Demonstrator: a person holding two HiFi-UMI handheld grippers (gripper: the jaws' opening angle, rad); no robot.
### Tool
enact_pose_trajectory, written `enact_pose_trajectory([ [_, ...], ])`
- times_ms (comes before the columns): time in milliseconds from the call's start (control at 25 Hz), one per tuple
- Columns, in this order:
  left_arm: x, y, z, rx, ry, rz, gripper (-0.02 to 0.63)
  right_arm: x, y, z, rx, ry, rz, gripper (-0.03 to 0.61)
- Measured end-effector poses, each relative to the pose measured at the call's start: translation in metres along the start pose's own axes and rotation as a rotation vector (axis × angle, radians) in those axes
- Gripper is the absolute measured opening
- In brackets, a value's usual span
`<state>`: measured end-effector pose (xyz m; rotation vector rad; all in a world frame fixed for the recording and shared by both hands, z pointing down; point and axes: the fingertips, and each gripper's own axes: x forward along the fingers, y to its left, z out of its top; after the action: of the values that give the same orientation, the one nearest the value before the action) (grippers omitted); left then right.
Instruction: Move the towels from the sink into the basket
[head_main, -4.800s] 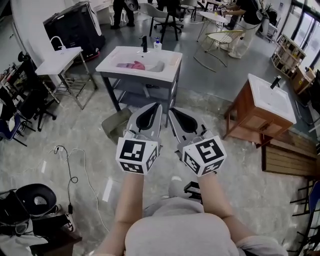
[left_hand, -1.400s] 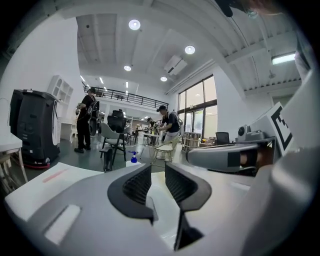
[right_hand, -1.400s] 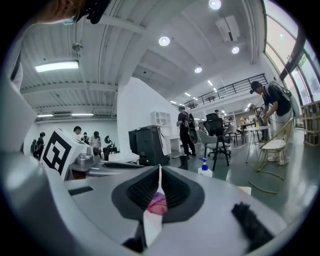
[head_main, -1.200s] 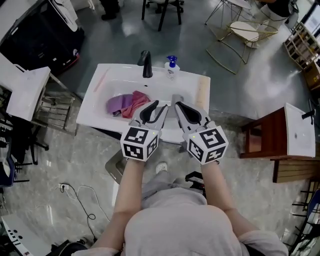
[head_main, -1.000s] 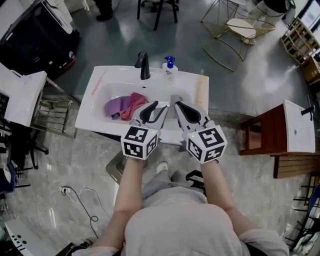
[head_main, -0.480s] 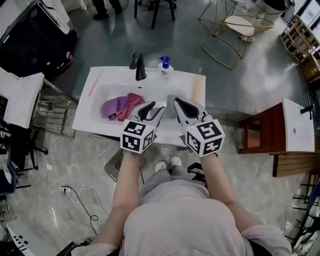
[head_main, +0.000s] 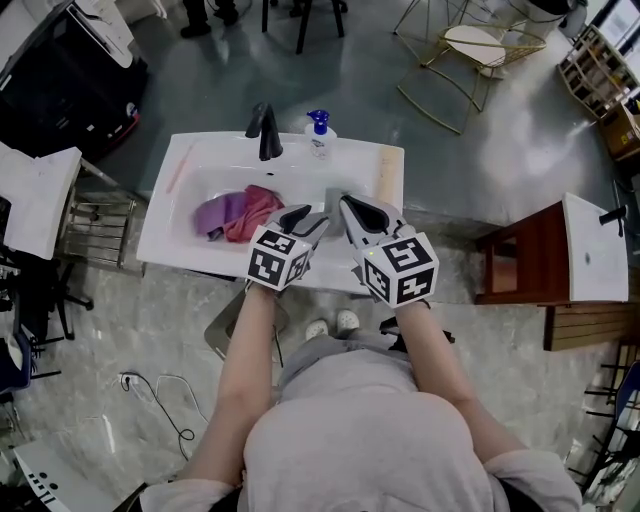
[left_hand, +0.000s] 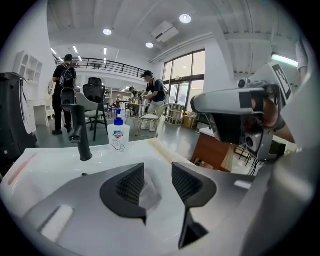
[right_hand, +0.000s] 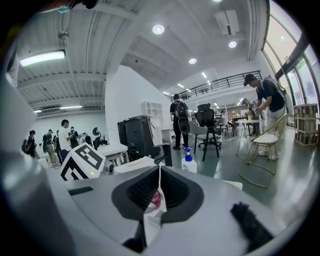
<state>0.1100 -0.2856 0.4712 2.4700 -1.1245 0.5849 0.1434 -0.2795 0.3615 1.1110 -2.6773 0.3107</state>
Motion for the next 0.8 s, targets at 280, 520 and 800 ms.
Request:
enact_pose_trajectory([
  [280, 0.040, 0.006, -0.027, -0.038, 0.126, -0.062, 0.192, 0.010, -0.013, -0.012, 0.045, 0.040, -0.007, 0.018],
  [520, 0.068, 0.011, -0.054, -0.070, 0.247, -0.095, 0.215, 0.013, -0.029, -0.015, 0.061, 0.044, -0.019, 0.018],
  [800, 0.100, 0.014, -0.075, -0.095, 0.339, -0.096, 0.215, 0.016, -0.050, -0.024, 0.090, 0.060, -0.043, 0.018],
])
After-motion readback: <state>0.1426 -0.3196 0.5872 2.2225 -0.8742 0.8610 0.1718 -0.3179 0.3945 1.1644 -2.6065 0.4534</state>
